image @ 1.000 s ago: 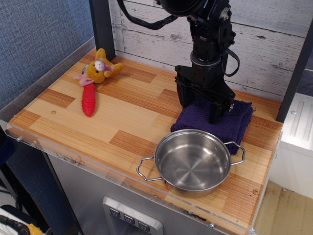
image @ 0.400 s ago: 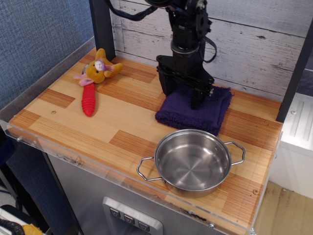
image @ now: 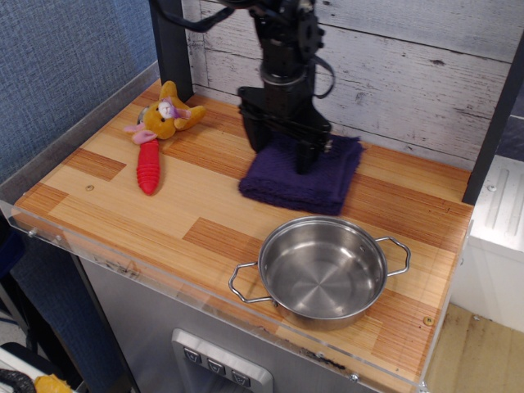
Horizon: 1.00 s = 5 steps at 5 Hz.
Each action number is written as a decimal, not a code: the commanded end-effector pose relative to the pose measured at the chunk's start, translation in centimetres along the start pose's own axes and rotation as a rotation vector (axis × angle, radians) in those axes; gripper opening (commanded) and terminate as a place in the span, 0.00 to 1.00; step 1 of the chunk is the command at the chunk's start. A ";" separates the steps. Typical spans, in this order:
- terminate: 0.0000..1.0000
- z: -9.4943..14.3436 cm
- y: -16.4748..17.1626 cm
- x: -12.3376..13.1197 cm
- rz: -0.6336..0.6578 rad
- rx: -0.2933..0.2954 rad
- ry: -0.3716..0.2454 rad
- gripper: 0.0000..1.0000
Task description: Pick the towel lying behind vessel and place it on the side of the vessel.
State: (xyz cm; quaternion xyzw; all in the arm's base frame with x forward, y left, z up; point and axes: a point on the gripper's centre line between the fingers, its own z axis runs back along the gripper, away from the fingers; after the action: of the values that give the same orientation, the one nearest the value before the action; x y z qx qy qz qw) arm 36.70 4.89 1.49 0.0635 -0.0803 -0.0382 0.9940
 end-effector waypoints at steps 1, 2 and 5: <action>0.00 0.5 4.1 -2.8 0.002 0.022 0.008 1.00; 0.00 0.6 5.0 -4.7 -0.029 0.034 0.016 1.00; 0.00 0.9 2.6 -11.1 -0.168 0.014 0.063 1.00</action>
State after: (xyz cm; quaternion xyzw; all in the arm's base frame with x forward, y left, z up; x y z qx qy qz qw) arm 27.06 7.96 1.42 0.0810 -0.0602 -0.1091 0.9889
